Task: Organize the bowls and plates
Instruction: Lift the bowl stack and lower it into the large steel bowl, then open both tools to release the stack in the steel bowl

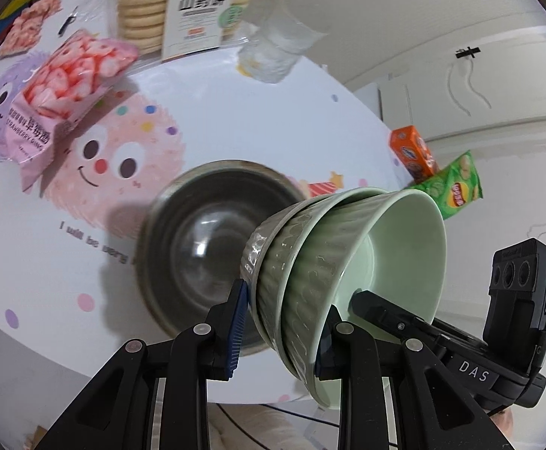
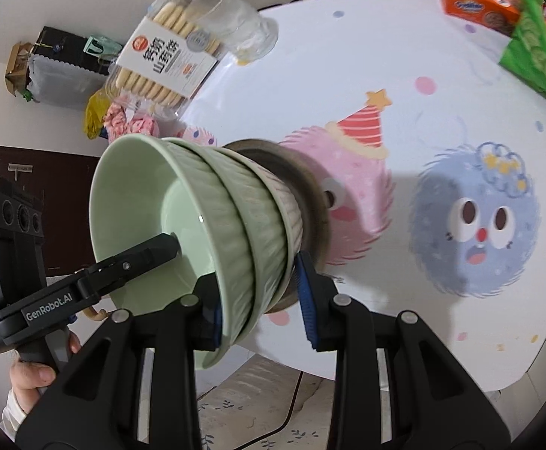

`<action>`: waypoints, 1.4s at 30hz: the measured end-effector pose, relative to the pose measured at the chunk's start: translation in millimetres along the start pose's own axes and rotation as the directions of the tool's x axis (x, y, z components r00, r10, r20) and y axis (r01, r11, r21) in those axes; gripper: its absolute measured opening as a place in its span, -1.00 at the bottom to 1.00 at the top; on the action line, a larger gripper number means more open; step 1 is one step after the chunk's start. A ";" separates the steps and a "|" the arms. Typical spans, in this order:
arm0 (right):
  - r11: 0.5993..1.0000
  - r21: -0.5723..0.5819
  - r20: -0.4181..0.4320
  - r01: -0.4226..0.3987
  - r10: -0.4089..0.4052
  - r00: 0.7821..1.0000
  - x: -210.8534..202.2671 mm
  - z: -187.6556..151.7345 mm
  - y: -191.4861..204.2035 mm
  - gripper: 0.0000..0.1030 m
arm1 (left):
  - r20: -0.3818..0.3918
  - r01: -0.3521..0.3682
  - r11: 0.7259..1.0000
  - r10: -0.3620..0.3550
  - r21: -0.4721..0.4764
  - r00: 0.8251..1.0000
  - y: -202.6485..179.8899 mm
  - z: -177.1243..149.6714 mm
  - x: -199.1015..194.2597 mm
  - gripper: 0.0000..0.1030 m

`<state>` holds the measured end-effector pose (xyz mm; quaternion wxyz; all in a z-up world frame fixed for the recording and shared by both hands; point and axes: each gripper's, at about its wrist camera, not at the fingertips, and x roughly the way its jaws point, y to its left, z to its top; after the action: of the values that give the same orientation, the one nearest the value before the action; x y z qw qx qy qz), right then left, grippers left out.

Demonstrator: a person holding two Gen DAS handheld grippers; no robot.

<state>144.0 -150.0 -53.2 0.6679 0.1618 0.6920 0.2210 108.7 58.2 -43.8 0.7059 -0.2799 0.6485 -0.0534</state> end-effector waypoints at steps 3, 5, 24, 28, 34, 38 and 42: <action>1.000 0.009 -0.017 0.006 -0.006 1.000 14.8 -0.4 4.7 -0.32 | -0.012 -0.010 1.000 0.010 -0.003 1.000 11.9 3.6 5.7 -0.49; 1.000 0.020 -0.023 0.011 -0.011 1.000 24.2 -0.6 5.5 -0.32 | -0.018 -0.018 1.000 0.018 -0.001 1.000 18.1 4.9 9.9 -0.50; 0.990 0.130 -0.037 0.050 -0.045 0.998 71.4 -5.4 -8.4 -0.32 | -0.091 -0.024 1.000 0.026 0.020 0.996 49.0 15.1 55.8 -0.51; 0.989 0.138 -0.025 0.056 -0.053 0.998 72.8 -5.7 -8.2 -0.32 | -0.083 -0.025 0.999 0.028 0.040 0.996 44.2 19.0 58.9 -0.51; 0.988 0.145 -0.022 0.059 -0.057 0.998 73.3 -5.1 -7.5 -0.32 | -0.084 -0.026 0.999 0.030 0.047 0.996 43.2 20.4 60.1 -0.50; 0.987 0.151 -0.021 0.058 -0.056 0.998 74.6 -3.3 -6.2 -0.32 | -0.086 -0.022 0.999 0.024 0.033 0.996 45.3 20.8 60.1 -0.50; 0.986 0.152 -0.019 0.060 -0.058 0.998 74.7 -2.9 -5.5 -0.30 | -0.084 -0.026 0.999 0.030 0.047 0.996 45.1 20.8 59.7 -0.48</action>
<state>137.4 -116.1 -119.7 0.6549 0.1904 0.7161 0.1485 124.5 76.6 -117.5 0.6847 -0.2522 0.6802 -0.0701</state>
